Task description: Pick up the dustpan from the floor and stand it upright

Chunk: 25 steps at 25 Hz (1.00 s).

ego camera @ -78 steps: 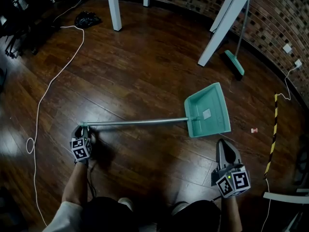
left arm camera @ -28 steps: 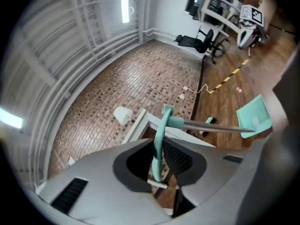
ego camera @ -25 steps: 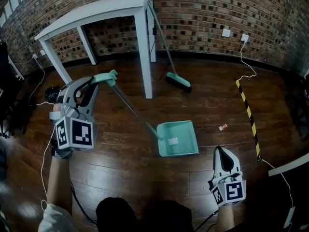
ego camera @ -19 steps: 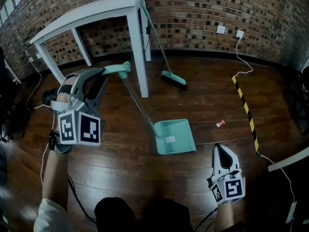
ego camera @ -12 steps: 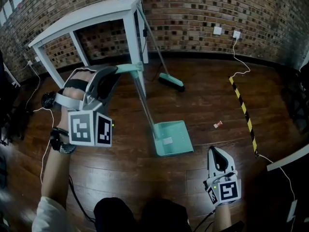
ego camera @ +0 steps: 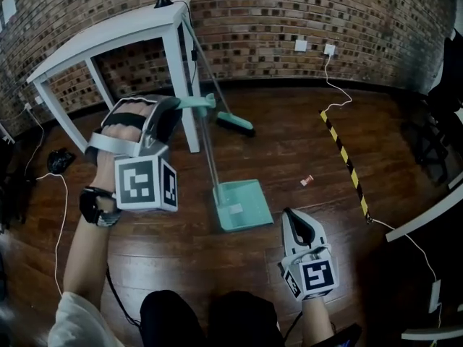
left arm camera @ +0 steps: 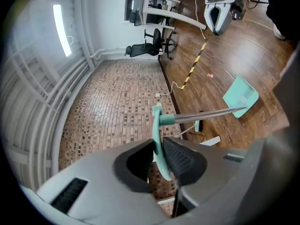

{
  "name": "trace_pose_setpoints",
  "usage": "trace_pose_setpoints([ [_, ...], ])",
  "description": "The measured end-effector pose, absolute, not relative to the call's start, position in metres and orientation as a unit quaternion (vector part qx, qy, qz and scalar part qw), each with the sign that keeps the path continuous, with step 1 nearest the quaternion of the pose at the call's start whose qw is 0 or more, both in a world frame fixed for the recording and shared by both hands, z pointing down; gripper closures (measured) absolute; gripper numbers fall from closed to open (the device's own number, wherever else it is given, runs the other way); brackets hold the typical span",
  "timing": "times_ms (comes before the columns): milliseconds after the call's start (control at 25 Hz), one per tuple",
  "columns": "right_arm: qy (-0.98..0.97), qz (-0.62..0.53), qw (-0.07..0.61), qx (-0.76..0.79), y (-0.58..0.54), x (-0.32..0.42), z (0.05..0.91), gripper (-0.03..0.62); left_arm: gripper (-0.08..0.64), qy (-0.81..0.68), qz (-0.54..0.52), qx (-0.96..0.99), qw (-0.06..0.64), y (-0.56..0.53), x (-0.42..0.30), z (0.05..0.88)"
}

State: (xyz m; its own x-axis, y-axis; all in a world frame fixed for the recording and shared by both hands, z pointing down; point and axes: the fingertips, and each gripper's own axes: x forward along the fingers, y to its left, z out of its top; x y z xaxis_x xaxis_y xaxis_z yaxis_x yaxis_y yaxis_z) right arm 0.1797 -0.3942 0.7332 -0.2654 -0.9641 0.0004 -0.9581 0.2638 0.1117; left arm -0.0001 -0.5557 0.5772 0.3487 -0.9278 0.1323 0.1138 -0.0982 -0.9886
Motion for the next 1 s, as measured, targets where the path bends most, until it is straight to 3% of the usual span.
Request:
trace_pose_setpoints([
  [240, -0.792, -0.033, 0.032, 0.609, -0.388, 0.171, 0.725, 0.594, 0.463, 0.349, -0.460, -0.586, 0.569, -0.547, -0.012, 0.581],
  [400, -0.794, -0.026, 0.033, 0.606, -0.377, 0.163, 0.709, 0.593, 0.372, 0.335, -0.479, -0.590, 0.557, -0.536, -0.020, 0.579],
  [600, -0.799, -0.004, 0.043, 0.600, -0.364, 0.155, 0.657, 0.593, 0.319, 0.275, -0.512, -0.611, 0.537, -0.522, -0.023, 0.579],
  [1000, -0.808, 0.046, 0.075, 0.582, -0.337, 0.144, 0.521, 0.593, 0.308, 0.231, -0.511, -0.682, 0.470, -0.512, -0.018, 0.510],
])
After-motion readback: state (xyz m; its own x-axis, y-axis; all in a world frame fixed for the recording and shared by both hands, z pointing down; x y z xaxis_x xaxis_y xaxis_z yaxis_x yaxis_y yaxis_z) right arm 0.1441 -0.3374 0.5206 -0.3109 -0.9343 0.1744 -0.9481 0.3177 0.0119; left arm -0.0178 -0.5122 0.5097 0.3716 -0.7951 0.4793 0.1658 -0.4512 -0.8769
